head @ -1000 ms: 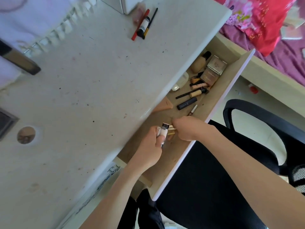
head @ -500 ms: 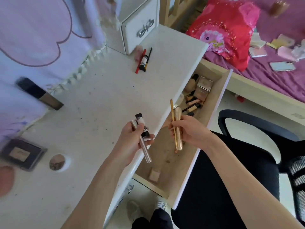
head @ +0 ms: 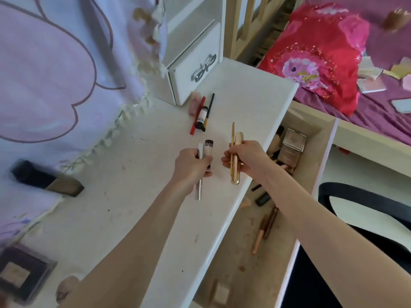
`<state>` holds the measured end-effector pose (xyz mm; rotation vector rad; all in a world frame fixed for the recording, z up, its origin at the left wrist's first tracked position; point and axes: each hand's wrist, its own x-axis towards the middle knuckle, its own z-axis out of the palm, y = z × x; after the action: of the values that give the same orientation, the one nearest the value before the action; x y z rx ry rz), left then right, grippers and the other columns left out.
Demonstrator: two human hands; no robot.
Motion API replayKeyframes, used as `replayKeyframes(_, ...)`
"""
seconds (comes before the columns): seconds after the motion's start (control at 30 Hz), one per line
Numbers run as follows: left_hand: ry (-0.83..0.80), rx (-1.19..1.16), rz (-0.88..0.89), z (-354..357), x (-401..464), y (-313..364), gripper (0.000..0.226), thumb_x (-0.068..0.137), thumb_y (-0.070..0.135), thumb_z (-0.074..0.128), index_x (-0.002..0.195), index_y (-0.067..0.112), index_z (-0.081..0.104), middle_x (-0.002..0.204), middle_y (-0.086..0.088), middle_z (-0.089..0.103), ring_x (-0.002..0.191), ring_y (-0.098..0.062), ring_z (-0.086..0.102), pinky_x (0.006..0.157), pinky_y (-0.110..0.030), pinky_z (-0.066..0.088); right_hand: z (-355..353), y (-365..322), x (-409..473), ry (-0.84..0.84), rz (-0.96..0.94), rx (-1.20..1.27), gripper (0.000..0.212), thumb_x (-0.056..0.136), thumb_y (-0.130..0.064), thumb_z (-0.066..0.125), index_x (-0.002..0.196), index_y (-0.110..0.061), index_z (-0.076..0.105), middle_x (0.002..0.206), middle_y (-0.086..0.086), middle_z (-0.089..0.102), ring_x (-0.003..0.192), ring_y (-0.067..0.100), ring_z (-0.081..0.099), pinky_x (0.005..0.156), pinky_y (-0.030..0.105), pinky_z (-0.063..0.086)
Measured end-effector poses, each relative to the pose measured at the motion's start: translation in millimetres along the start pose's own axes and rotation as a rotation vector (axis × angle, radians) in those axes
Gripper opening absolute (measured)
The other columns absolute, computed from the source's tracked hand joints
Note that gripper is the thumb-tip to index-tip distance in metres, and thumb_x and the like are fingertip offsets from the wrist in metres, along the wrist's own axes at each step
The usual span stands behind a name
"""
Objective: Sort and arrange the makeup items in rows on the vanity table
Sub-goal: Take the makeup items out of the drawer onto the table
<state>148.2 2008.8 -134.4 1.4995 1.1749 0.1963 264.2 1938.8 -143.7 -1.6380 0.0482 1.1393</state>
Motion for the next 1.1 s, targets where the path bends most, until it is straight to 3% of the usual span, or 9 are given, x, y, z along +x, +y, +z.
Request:
replayKeyframes(0.13, 0.153, 0.242, 0.146, 16.1, 42.9, 26.4, 0.019, 0.085, 0.009, 0.056, 0.066, 0.004, 0.057, 0.072, -0.012, 0.059, 0.073, -0.029, 0.064, 0.069, -0.038, 0.054, 4.9, -31.3, 34.5, 0.055, -0.06, -0.064, 0.009, 0.089, 0.007, 0.045, 0.091, 0.001, 0.051, 0.075, 0.013, 0.053, 0.061, 0.021, 0.056, 0.07, 0.036, 0.056)
replayKeyframes(0.23, 0.222, 0.381, 0.194, 23.0, 68.1, 39.4, 0.028, 0.086, 0.014, 0.055, 0.059, 0.012, 0.047, 0.064, -0.001, 0.051, 0.066, -0.022, 0.054, 0.053, -0.023, 0.035, 10.0, -45.0, 55.5, 0.057, -0.084, -0.099, 0.011, 0.087, 0.008, 0.045, 0.089, -0.001, 0.051, 0.074, 0.015, 0.053, 0.065, 0.025, 0.058, 0.078, 0.043, 0.056)
replayKeyframes(0.53, 0.29, 0.52, 0.269, 40.0, 103.5, 50.2, 0.026, 0.088, 0.028, 0.059, 0.072, 0.01, 0.05, 0.105, -0.011, 0.063, 0.093, -0.032, 0.059, 0.064, -0.028, 0.033, 6.3, -58.1, 85.4, 0.157, -0.15, -0.242, 0.012, 0.079, 0.004, 0.051, 0.071, -0.004, 0.052, 0.065, 0.01, 0.054, 0.067, 0.027, 0.057, 0.072, 0.039, 0.054)
replayKeyframes(0.63, 0.302, 0.529, 0.289, 42.2, 107.4, 53.2, 0.031, 0.091, 0.032, 0.055, 0.069, 0.01, 0.052, 0.098, -0.006, 0.064, 0.094, -0.027, 0.06, 0.064, -0.028, 0.037, 5.5, -59.6, 90.1, 0.155, -0.174, -0.295, 0.026, 0.08, 0.002, 0.054, 0.105, -0.001, 0.06, 0.083, 0.011, 0.056, 0.076, 0.023, 0.054, 0.076, 0.04, 0.052)
replayKeyframes(0.73, 0.294, 0.547, 0.297, 43.4, 109.4, 54.8, 0.026, 0.087, 0.026, 0.06, 0.069, 0.009, 0.055, 0.096, -0.004, 0.063, 0.103, -0.022, 0.057, 0.064, -0.028, 0.038, 7.1, -59.4, 88.1, 0.153, -0.188, -0.3, 0.052, 0.082, -0.002, 0.057, 0.133, -0.008, 0.044, 0.105, 0.009, 0.059, 0.086, 0.021, 0.058, 0.071, 0.027, 0.052)
replayKeyframes(0.83, 0.296, 0.567, 0.286, 43.1, 110.6, 57.1, 0.024, 0.084, 0.02, 0.063, 0.065, 0.01, 0.051, 0.072, 0.003, 0.054, 0.087, -0.02, 0.056, 0.058, -0.026, 0.035, 7.2, -57.3, 86.1, 0.158, -0.24, -0.323, 0.052, 0.083, -0.003, 0.056, 0.133, -0.012, 0.044, 0.113, 0.006, 0.06, 0.09, 0.02, 0.06, 0.054, 0.015, 0.04)
replayKeyframes(0.93, 0.299, 0.583, 0.292, 43.2, 110.1, 58.2, 0.03, 0.083, 0.018, 0.062, 0.06, 0.014, 0.043, 0.062, 0.008, 0.043, 0.077, -0.018, 0.05, 0.053, -0.023, 0.03, 5.3, -53.4, 81.3, 0.153, -0.295, -0.362, 0.043, 0.083, -0.002, 0.056, 0.124, -0.013, 0.054, 0.111, 0.006, 0.063, 0.093, 0.02, 0.062, 0.062, 0.018, 0.046)
replayKeyframes(1.03, 0.288, 0.586, 0.318, 41.8, 111.8, 56.8, 0.01, 0.081, 0.012, 0.065, 0.082, 0.008, 0.055, 0.085, -0.003, 0.06, 0.096, -0.023, 0.057, 0.066, -0.022, 0.034, 2.7, -48.5, 73.6, 0.164, -0.36, -0.393, 0.028, 0.084, 0.0, 0.051, 0.106, -0.011, 0.065, 0.096, 0.007, 0.066, 0.094, 0.025, 0.062, 0.079, 0.031, 0.052)
replayKeyframes(1.1, 0.296, 0.602, 0.334, 40.9, 112.3, 55.5, 0.024, 0.082, 0.007, 0.063, 0.106, 0.005, 0.057, 0.104, -0.008, 0.062, 0.108, -0.024, 0.055, 0.074, -0.025, 0.036, 1.3, -45.2, 70.9, 0.183, -0.383, -0.416, 0.024, 0.084, 0.0, 0.048, 0.098, -0.006, 0.067, 0.095, 0.011, 0.068, 0.095, 0.028, 0.062, 0.081, 0.035, 0.051)
